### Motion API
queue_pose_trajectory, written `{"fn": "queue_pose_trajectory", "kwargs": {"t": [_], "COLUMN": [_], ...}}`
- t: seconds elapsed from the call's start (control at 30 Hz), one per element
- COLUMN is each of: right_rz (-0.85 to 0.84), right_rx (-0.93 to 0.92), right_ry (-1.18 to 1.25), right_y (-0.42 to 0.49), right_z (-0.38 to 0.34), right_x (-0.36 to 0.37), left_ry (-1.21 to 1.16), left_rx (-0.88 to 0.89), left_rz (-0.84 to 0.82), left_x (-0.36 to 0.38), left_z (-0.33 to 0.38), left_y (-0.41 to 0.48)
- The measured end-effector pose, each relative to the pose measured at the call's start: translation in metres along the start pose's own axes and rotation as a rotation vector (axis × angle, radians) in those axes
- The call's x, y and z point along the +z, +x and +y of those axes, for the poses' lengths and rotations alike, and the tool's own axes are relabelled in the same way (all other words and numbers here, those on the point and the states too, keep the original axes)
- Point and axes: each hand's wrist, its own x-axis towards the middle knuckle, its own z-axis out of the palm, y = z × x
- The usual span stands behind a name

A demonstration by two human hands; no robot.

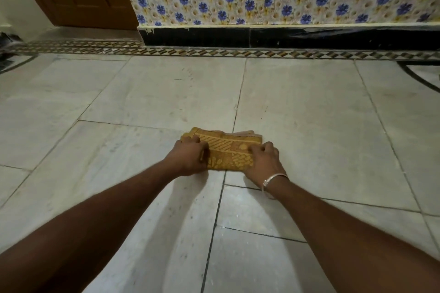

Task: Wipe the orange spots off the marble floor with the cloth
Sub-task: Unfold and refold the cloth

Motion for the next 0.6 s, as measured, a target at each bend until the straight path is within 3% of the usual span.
{"fn": "queue_pose_trajectory", "kwargs": {"t": [0.13,0.23,0.33,0.43,0.47,0.53,0.6], "right_rz": [0.034,0.045,0.076,-0.147,-0.203,-0.153,-0.062], "right_rx": [0.407,0.522,0.373,0.089,0.05,0.032,0.07], "right_ry": [0.375,0.526,0.709,0.909,0.903,0.83,0.78], "right_y": [0.016,0.023,0.024,0.022,0.022,0.027,0.028], "right_z": [-0.022,-0.034,-0.06,-0.098,-0.107,-0.11,-0.097], "right_x": [-0.005,-0.017,-0.022,-0.029,-0.031,-0.03,-0.026], "left_ry": [-0.005,-0.346,-0.872,-1.362,-1.443,-1.46,-1.243], "left_rx": [0.115,0.086,-0.184,-0.47,-0.56,-0.681,-0.67], "left_rz": [0.082,0.025,0.198,0.448,0.519,0.627,0.647], "left_x": [0.006,0.003,-0.01,-0.03,-0.037,-0.042,-0.036], "left_z": [0.014,0.034,0.018,-0.015,-0.025,-0.044,-0.048], "left_y": [0.002,-0.002,0.005,0.009,0.007,0.004,-0.004]}}
